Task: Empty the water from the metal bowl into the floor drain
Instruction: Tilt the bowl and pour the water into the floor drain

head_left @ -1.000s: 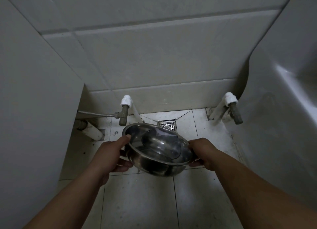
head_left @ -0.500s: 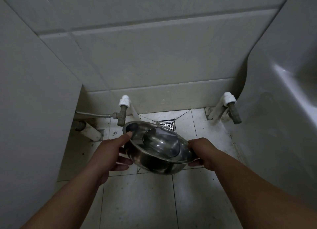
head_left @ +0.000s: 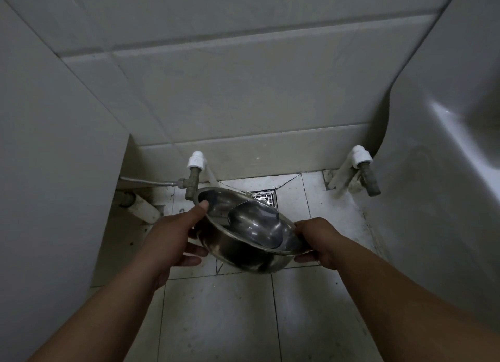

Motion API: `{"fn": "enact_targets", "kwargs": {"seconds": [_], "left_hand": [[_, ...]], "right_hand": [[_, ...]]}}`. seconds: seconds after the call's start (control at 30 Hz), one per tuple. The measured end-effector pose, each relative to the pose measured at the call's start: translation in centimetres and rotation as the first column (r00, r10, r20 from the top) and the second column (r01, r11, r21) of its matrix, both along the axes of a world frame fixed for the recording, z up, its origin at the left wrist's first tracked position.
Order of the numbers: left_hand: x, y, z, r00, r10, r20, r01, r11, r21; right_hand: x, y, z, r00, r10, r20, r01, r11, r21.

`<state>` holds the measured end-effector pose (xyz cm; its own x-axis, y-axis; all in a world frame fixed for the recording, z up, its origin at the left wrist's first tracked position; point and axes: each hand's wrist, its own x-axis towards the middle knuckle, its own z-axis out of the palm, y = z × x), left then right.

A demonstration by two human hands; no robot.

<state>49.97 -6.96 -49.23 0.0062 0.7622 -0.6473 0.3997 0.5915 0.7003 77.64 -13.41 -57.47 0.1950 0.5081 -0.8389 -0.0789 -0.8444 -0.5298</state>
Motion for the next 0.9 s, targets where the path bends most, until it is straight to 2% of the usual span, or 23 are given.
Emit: {"fn": "enact_targets", "kwargs": {"seconds": [0.9], "left_hand": [[0.8,0.5,1.6,0.995,-0.097,0.006,0.096,0.986,0.140]], "right_hand": [[-0.5,-0.2,0.2,0.998,-0.027,-0.049,0.027,1.000,-0.004]]}}
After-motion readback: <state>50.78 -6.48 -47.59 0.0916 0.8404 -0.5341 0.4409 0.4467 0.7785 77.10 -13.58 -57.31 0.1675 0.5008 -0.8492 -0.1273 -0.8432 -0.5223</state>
